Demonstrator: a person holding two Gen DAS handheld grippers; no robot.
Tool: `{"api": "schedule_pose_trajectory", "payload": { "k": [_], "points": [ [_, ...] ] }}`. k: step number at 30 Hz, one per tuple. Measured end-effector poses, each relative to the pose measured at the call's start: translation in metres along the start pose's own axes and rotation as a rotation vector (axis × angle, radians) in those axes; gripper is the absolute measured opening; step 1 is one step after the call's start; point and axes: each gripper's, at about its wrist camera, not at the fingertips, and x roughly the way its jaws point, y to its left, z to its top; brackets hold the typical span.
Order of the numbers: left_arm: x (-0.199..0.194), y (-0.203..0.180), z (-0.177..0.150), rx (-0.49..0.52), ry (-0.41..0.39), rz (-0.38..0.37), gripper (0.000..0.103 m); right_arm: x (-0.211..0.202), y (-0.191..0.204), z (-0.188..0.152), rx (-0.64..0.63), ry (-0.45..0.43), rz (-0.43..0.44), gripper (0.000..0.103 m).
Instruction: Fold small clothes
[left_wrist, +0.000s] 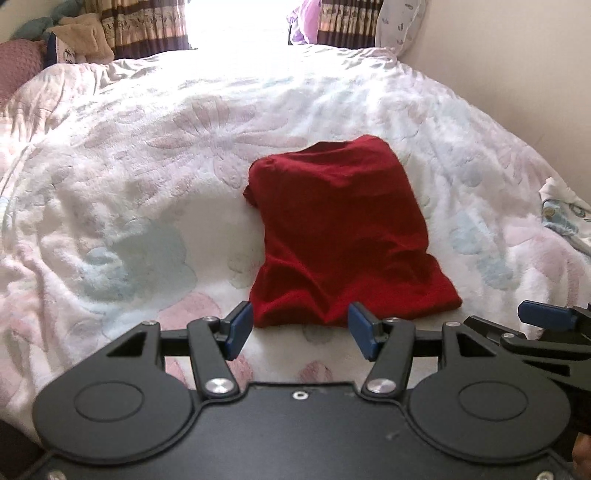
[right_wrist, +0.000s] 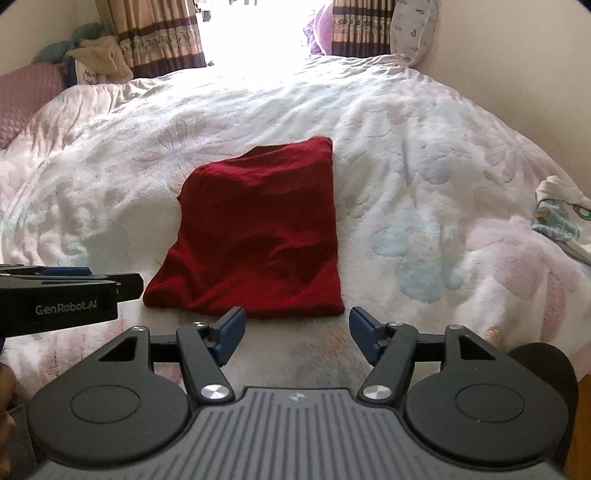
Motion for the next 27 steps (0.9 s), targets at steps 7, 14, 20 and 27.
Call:
{"api": "schedule_pose_trajectory", "payload": {
  "k": [7,14,20,27],
  "points": [
    [-0.011,-0.009,-0.013,-0.005,-0.003,0.002,0.059,-0.022,-0.002,-0.01,0.011,-0.029,-0.01,0.076],
    [-0.02,-0.012,-0.022,-0.016,0.011,0.001,0.059,-0.036,-0.001,-0.015,0.001,-0.043,-0.022,0.077],
    [-0.021,-0.015,-0.019,-0.008,-0.015,-0.002,0.059,-0.037,-0.003,-0.009,0.012,-0.069,-0.011,0.078],
    [-0.02,-0.016,-0.022,-0.005,-0.011,0.001,0.059,-0.032,-0.003,-0.015,0.019,-0.048,-0.015,0.078]
  ]
}}
